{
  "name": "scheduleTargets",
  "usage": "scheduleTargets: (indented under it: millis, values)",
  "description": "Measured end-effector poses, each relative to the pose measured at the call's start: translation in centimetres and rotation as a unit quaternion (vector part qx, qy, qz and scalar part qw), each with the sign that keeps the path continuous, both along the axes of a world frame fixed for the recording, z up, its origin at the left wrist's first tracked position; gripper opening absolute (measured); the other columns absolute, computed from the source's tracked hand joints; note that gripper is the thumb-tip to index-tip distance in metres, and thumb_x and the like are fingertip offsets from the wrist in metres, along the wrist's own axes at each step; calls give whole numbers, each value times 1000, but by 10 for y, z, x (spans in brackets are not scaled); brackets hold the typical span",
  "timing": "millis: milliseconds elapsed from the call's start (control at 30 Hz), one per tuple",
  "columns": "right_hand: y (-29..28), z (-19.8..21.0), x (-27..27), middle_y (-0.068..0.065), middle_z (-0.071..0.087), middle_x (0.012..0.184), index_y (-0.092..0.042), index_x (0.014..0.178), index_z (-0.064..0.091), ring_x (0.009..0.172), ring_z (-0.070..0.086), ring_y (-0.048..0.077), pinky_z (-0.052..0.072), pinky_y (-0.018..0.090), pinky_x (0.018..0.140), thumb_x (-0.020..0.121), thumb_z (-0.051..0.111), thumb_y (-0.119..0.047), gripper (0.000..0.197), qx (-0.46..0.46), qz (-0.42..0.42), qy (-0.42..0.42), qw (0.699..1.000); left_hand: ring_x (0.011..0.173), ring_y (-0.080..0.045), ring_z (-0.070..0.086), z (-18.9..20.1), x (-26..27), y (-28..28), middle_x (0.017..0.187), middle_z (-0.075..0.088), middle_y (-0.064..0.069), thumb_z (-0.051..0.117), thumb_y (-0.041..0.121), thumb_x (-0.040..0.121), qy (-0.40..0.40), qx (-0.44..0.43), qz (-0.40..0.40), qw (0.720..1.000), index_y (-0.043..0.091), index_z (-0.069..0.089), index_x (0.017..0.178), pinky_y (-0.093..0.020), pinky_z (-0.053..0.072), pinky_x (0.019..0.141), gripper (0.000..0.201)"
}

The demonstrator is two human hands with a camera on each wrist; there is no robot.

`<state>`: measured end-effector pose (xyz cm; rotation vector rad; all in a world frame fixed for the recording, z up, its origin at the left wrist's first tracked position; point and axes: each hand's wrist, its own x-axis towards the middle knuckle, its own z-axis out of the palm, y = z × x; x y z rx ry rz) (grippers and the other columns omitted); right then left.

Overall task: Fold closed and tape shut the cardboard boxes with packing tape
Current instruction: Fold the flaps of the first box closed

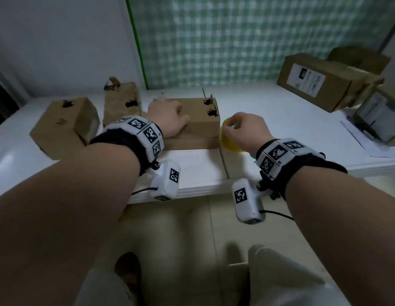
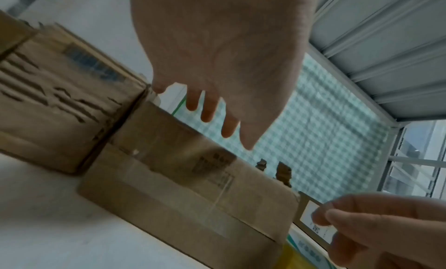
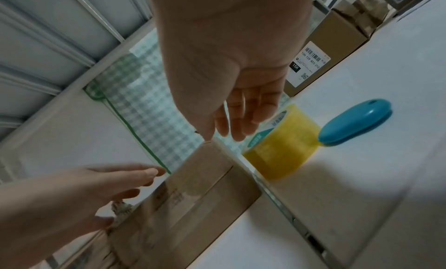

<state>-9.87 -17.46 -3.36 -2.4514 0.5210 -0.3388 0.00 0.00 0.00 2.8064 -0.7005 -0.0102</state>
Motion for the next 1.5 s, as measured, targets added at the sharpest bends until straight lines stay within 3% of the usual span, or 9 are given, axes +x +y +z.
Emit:
scheduleTargets:
  millis: [267,500,733,867,1000,1133,1267,1333,1500]
  values:
    - [-6,7,18,5,58,127,-22,123,59,116,53,22,44,31,97,89,54,-36,37,39,-15,29,999,131,-38,34,3,25,-8,147,27,-18,38,49,95,40,47,30,998,19,38,143,-40,29,108,57]
    - [-1,-2,34,-1,64,102,-24,127,57,79,53,16,52,43,91,88,56,-40,43,124,-22,-16,992,131,-39,32,-4,36,-15,148,24,-16,36,55,92,56,54,24,997,24,32,146,-43,28,106,62]
    - [0,-16,48,-6,68,93,-28,100,70,90,64,19,54,43,84,76,48,-68,52,211,-88,-83,970,134,-42,17,-18,42,-16,153,16,-4,30,60,91,60,25,21,998,32,26,146,-55,27,107,63]
    - [-3,-22,51,-4,67,78,-28,86,70,68,60,15,50,31,65,89,43,-55,39,283,-111,-104,947,133,-42,18,-20,45,-12,152,19,-2,31,62,90,51,15,17,998,35,28,146,-51,27,107,63]
    - [0,-23,54,-10,61,62,-24,64,67,67,62,20,56,42,76,80,53,-47,32,248,-132,-106,954,133,-38,21,-22,43,-7,151,22,-1,33,60,90,51,-2,8,999,35,29,146,-47,27,107,61]
    - [2,-25,51,-11,67,73,-31,74,69,84,67,21,55,47,83,66,52,-57,32,237,-122,-114,957,134,-35,23,-23,38,-1,151,25,0,38,56,90,58,-32,1,998,35,33,144,-44,25,108,58]
    - [7,-29,40,5,67,107,-36,115,58,107,61,26,51,47,92,59,55,-64,63,279,-98,-114,948,136,-32,25,-23,32,7,150,28,-1,43,58,86,55,-47,-23,997,35,36,143,-42,24,110,61]
    - [12,-31,31,4,62,106,-34,123,56,113,59,28,50,48,94,58,57,-64,72,296,-83,-124,944,136,-31,27,-22,27,10,150,29,-1,43,60,83,57,-47,-33,997,35,37,142,-42,24,111,65]
    - [19,-28,13,5,59,95,-28,131,52,80,62,21,57,43,79,68,61,-53,68,297,-56,-126,945,136,-28,30,-16,14,22,149,33,-2,44,64,75,78,-59,-49,994,33,41,140,-43,26,113,73]
